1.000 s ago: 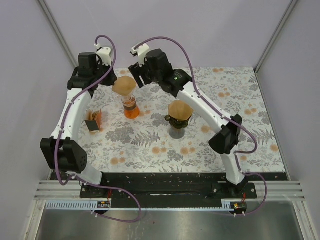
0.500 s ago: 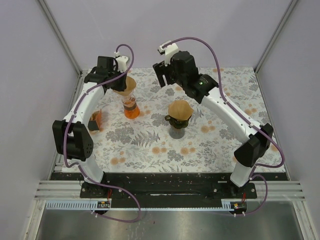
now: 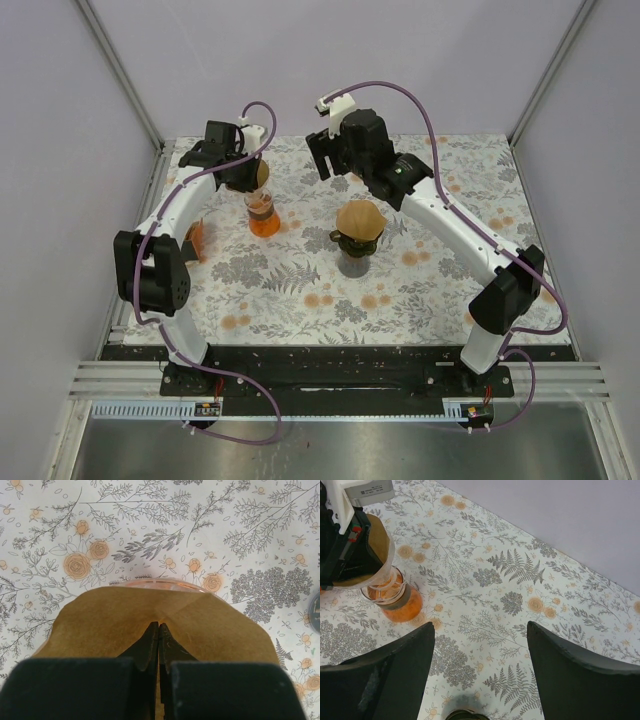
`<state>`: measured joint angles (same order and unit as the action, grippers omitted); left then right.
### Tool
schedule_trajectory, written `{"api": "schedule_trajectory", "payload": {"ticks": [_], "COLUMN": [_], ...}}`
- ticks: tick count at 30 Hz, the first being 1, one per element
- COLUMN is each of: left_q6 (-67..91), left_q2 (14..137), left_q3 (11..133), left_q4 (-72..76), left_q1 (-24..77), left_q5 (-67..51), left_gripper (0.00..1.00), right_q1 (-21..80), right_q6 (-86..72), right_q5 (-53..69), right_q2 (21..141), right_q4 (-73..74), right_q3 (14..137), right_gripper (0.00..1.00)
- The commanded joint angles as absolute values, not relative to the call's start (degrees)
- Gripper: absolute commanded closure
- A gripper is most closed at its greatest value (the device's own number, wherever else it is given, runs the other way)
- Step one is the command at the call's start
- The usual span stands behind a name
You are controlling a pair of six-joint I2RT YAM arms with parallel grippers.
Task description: Place the coffee filter in the dripper
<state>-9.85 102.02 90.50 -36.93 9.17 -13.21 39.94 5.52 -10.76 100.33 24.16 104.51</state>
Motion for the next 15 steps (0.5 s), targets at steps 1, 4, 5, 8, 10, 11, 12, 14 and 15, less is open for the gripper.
{"api": "schedule_trajectory", "payload": {"ticks": [1,4,5,8,10,11,12,14,15], "left_q6": [-10.6,-10.7,-10.5,-10.4,-10.5,-10.5,-10.6,-10.8,-11.1], "left_q2": [102.8,102.9,103.0,102.3,101.6,101.2,100.8,100.0,99.8], "left_q3": [89.7,89.4,89.5,90.3,91.5,92.2,93.0,94.5,95.1], "left_q4": [-35.7,-35.7,-35.7,-35.9,-36.6,-36.9,-37.3,-38.0,-38.2], "left_q1": [9.4,9.3,9.4,9.3,9.4,9.4,9.4,9.3,9.4], "left_q5": [-14.0,-14.2,-14.2,-14.5,-14.5,-14.4,-14.4,-14.5,-14.6], "left_gripper": [1.0,1.0,1.0,1.0,1.0,1.0,1.0,1.0,1.0], "right_q1": [39.4,39.5,39.4,39.5,39.5,39.5,39.5,39.5,39.5], "right_q6": [4.6,4.6,4.7,4.7,4.7,4.7,4.7,4.7,4.7], "right_q5": [-9.7,-9.6,-9.6,-9.5,-9.3,-9.4,-9.4,-9.2,-9.1], "right_q2": [98.5,98.4,98.4,98.4,98.3,98.3,98.3,98.3,98.3], "right_q4": [20.9,20.9,20.9,20.9,20.8,20.9,20.9,20.8,20.9], "right_q3": [104.2,103.9,103.8,103.7,103.7,103.6,103.6,103.6,103.5], "right_gripper": [0.18,0.18,0.18,0.18,0.18,0.18,0.18,0.18,0.18]}}
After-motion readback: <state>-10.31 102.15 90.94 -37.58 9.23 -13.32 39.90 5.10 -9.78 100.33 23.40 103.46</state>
